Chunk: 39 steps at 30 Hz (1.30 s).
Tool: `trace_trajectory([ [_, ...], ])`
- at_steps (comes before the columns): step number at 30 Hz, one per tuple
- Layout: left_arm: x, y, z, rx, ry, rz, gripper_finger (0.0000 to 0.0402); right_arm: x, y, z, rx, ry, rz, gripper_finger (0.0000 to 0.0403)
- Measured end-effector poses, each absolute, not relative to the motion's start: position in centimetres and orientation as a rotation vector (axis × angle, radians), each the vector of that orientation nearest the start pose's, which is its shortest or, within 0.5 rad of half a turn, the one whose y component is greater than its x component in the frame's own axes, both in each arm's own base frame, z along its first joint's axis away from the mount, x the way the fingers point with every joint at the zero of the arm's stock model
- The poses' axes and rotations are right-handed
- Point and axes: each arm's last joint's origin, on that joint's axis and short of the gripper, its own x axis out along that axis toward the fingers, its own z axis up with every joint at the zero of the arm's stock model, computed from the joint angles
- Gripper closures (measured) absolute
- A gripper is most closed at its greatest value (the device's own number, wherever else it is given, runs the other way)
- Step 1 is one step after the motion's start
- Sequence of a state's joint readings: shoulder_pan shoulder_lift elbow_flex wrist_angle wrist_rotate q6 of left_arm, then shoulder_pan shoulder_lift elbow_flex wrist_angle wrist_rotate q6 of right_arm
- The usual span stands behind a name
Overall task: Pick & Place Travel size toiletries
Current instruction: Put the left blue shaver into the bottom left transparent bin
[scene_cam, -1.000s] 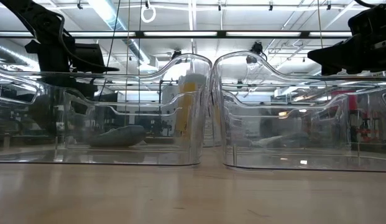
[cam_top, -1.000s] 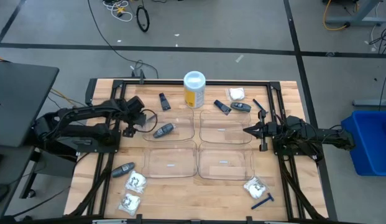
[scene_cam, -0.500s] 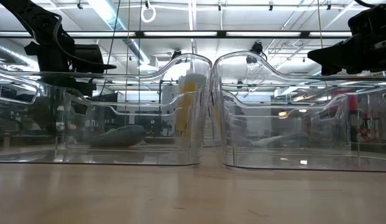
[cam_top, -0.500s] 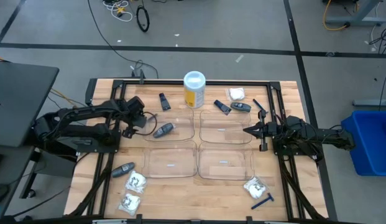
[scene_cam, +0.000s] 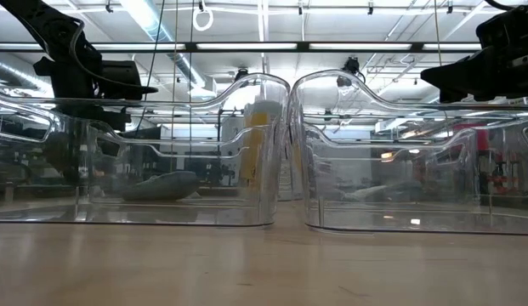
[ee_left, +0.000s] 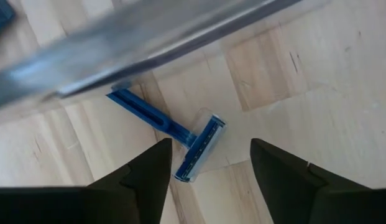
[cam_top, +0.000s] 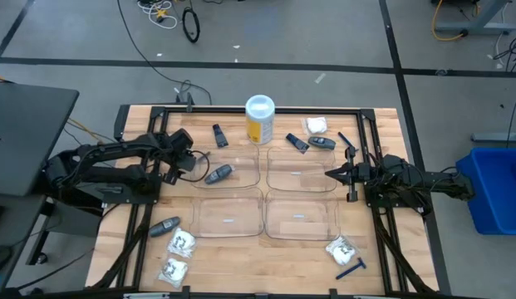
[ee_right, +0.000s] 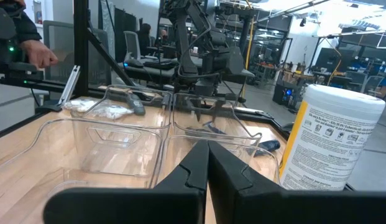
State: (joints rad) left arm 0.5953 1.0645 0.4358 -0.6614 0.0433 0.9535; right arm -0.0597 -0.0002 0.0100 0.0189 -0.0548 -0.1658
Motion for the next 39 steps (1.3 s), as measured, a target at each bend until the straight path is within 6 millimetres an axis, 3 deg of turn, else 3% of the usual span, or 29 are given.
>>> trace_trajectory([
  [8,12.64,8.43,14.58,0.393,1.323,-0.140,0.0199,9.69,-0.42,16.87,-0.167,-0.028,-0.007,0.0390],
  [22,12.39,8.93,14.62,0.347,1.337,-0.066,0.0200,9.69,-0.42,16.86,-0.167,-0.028,-0.007,0.0390],
  [39,12.65,9.10,14.21,0.332,1.321,-0.111,0.0200,9.69,-0.42,16.87,-0.167,-0.028,-0.007,0.0390],
])
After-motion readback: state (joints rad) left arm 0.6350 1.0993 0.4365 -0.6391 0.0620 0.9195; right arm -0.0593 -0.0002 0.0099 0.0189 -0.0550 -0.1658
